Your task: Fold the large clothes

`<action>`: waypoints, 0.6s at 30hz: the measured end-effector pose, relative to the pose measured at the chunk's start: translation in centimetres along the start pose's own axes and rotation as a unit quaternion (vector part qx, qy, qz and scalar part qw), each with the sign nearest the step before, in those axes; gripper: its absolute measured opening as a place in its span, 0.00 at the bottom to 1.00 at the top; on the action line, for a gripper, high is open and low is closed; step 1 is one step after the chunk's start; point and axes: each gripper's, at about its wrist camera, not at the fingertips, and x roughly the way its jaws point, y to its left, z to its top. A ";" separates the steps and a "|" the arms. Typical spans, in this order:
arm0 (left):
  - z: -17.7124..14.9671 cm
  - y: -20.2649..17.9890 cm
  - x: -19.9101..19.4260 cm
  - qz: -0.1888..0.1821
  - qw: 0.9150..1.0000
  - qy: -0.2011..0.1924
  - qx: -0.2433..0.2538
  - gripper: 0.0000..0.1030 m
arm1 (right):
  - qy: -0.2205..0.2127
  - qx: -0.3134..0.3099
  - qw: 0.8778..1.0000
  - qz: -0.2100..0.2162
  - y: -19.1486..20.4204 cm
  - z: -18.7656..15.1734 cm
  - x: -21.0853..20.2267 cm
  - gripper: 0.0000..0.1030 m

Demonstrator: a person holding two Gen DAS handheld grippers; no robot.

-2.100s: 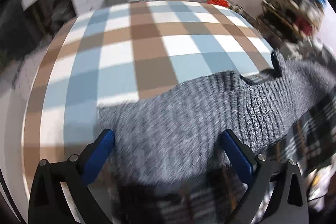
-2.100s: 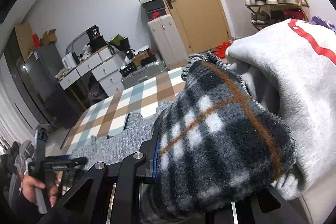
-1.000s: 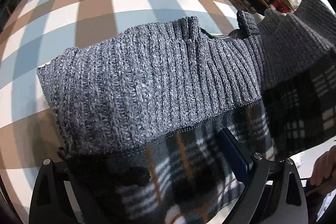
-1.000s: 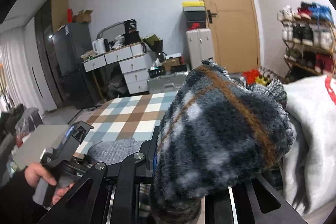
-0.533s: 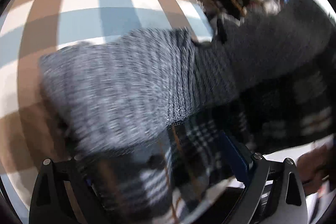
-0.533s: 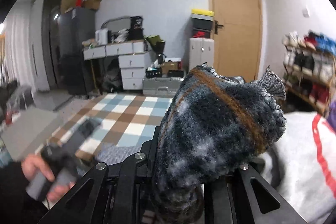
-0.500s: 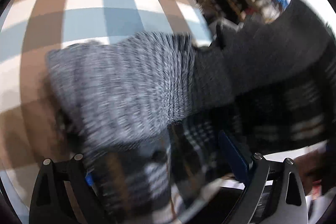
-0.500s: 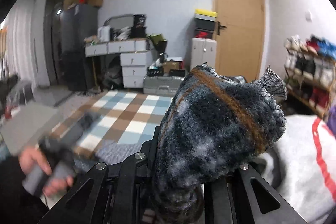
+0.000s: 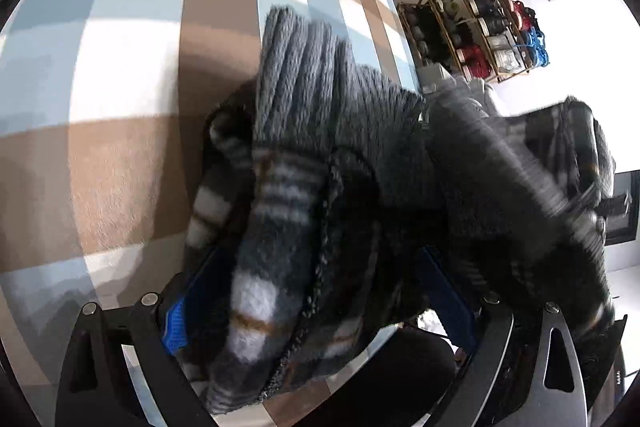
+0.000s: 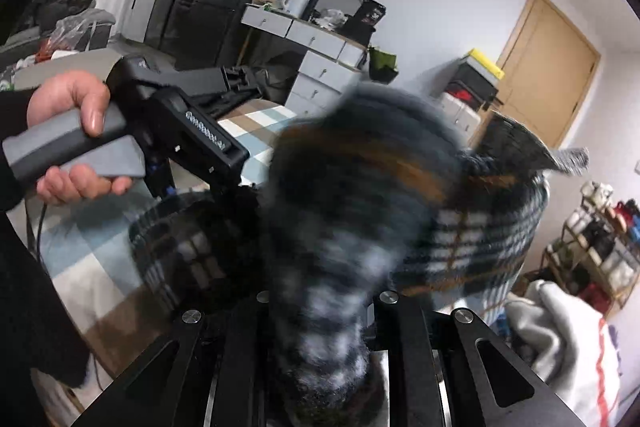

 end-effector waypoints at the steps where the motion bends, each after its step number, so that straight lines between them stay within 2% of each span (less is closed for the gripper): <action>1: -0.4 -0.2 -0.2 0.001 1.000 0.006 0.006 0.91 | 0.000 -0.002 1.000 0.003 0.1 0.2 0.1 0.16; 7: -0.6 0.2 -1.6 0.004 1.000 0.008 0.007 0.91 | 0.015 -0.071 0.996 0.055 2.5 0.8 -0.2 0.16; 9: -0.1 0.8 -1.0 -0.009 1.000 0.015 -0.006 0.90 | 0.025 -0.084 0.992 0.089 3.2 1.0 0.1 0.16; 12: -0.1 1.4 -1.1 -0.028 0.999 0.018 0.000 0.90 | 0.035 -0.106 0.982 0.155 4.2 1.4 0.4 0.18; 14: -0.1 1.9 -1.5 -0.035 0.999 0.025 0.000 0.87 | 0.048 -0.096 0.976 0.188 4.0 1.7 1.2 0.20; 16: -0.3 2.8 -2.4 -0.033 0.999 0.026 -0.010 0.81 | 0.067 -0.050 0.969 0.232 2.9 2.1 2.6 0.22; 18: -0.2 3.2 -3.6 -0.036 0.999 0.009 -0.016 0.81 | 0.076 0.001 0.957 0.280 1.7 2.0 3.4 0.23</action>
